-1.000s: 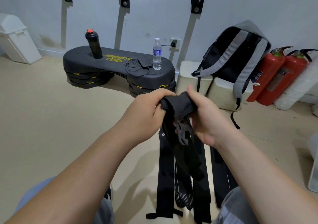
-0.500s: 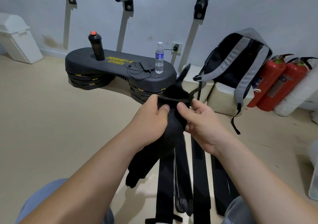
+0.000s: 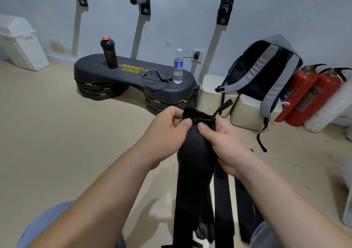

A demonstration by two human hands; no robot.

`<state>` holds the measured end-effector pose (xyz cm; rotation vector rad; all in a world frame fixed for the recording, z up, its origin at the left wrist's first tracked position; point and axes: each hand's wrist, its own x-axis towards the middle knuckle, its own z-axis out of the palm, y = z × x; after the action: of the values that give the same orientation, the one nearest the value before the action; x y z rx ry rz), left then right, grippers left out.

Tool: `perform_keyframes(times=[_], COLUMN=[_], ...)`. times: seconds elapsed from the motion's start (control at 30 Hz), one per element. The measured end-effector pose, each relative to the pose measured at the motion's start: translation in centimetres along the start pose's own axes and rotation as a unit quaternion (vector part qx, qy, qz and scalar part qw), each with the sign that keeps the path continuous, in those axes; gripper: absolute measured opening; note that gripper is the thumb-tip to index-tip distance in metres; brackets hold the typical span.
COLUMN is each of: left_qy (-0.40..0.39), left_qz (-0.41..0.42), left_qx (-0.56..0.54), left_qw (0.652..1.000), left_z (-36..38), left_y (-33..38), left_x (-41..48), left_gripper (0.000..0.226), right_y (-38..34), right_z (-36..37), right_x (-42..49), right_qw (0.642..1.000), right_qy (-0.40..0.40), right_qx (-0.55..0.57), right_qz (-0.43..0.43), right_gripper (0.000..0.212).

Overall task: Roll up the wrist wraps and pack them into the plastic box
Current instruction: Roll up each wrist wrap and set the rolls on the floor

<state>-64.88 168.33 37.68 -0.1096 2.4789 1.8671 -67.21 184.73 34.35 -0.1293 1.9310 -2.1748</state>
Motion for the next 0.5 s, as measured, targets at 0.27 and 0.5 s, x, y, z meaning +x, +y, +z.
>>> perform_keyframes(times=[0.27,0.5], left_qy=[-0.004,-0.032], left_qz=[-0.036,-0.064], left_qx=[-0.099,-0.163], left_qw=[0.994,0.984], left_z=[0.1,0.7], left_y=[0.0,0.1], left_x=[0.2,0.2], left_gripper=[0.011,0.012], right_y=[-1.2,-1.3], right_z=[0.5,0.5], right_x=[-0.7,-0.8], right_qw=[0.998,0.997], right_qy=[0.014,0.052], right_qx=[0.059,0.060], right_qz=[0.007,-0.002], right_gripper=[0.025,0.015])
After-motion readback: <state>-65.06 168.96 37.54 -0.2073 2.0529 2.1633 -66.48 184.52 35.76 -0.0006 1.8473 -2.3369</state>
